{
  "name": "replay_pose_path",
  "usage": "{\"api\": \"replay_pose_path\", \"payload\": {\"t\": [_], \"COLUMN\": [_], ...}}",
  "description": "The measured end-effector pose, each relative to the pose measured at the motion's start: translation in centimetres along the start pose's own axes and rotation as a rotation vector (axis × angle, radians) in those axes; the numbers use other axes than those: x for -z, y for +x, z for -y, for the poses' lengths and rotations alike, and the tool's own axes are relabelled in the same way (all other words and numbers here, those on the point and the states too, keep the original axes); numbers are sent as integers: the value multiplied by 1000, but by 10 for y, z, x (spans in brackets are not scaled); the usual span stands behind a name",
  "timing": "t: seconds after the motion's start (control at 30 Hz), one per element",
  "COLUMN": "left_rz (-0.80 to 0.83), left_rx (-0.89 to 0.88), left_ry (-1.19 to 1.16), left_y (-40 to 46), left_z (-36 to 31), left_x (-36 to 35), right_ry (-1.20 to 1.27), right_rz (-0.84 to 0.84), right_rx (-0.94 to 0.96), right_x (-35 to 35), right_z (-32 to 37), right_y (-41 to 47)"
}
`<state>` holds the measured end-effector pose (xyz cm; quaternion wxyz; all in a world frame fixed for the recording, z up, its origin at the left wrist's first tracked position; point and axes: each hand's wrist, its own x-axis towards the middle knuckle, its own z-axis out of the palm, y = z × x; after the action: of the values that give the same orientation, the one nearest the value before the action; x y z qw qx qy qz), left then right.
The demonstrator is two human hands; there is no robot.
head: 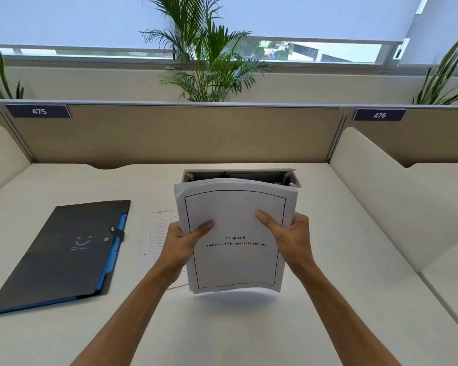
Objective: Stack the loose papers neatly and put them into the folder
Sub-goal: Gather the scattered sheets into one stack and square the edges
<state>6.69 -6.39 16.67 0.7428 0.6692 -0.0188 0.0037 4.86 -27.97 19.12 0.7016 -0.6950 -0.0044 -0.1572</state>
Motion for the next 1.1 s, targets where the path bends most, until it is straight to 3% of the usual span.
{"api": "replay_pose_path", "payload": {"t": [0.67, 0.9, 1.1], "left_rz": [32, 60, -24], "left_rx": [7, 189, 288], "left_ry": [23, 118, 118], "left_y": [8, -11, -7], "left_z": [1, 60, 80], "left_x": [-10, 3, 12], "right_ry": [27, -179, -311], "right_rz": [2, 90, 73], "right_rx": [16, -191, -260], "right_x": [18, 32, 30], "right_z": [6, -64, -121], "right_y": [9, -14, -26]}}
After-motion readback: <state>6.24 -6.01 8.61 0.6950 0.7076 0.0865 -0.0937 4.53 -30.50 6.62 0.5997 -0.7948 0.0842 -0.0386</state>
